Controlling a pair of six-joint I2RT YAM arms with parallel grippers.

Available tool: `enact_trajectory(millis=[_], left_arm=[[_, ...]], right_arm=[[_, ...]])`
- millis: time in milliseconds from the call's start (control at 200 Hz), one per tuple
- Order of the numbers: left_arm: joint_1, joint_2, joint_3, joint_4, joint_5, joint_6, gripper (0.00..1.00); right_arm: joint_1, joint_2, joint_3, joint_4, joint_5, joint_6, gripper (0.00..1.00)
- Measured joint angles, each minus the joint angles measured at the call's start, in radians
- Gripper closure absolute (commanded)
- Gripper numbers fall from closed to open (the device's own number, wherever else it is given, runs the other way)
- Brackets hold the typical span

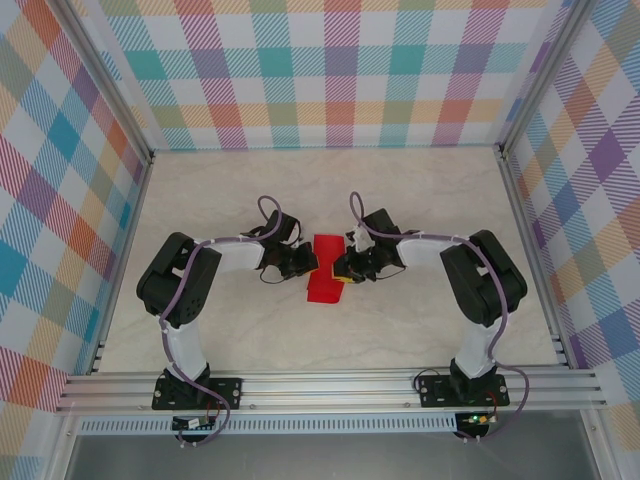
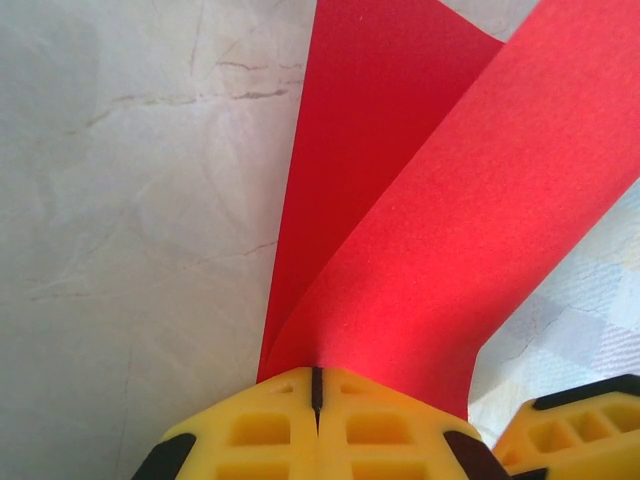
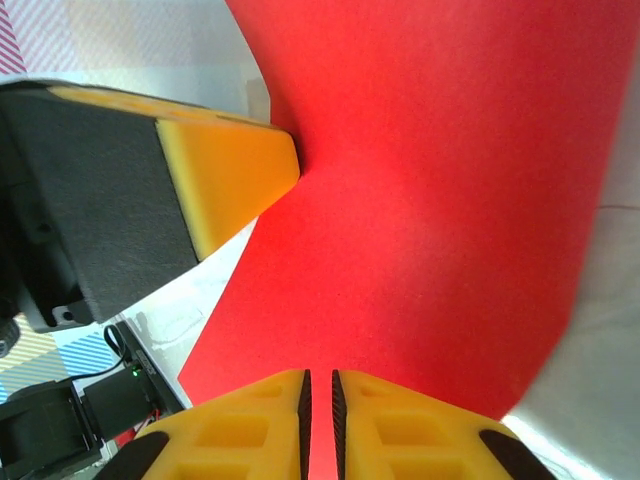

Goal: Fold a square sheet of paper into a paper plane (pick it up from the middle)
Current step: Fold the square sheet of paper in half at the center of the table.

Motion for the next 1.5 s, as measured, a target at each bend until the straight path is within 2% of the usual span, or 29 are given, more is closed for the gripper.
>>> enact_trajectory(millis=[360,660,910,1500], left_arm=[[0.0,0.001,0.0,0.001,0.0,0.0,1.0],[0.0,0.002,0.0,0.001,0.003,0.0,1.0],[0.0,0.002,0.0,0.001,0.003,0.0,1.0],[0.0,0.002,-0.002,0.003,0.003,0.0,1.0]], right_arm=[[0.005,0.052,-0.016,0.034,-0.005,0.011,0.84],[0.006,-0.023,-0.083,0.066,-0.018,0.047,0.82],[0.016,-0.021,-0.124,0.09,-0.011,0.056,0.84],[0.047,-0.078,-0.126,0.065,-0.002,0.049,0.83]])
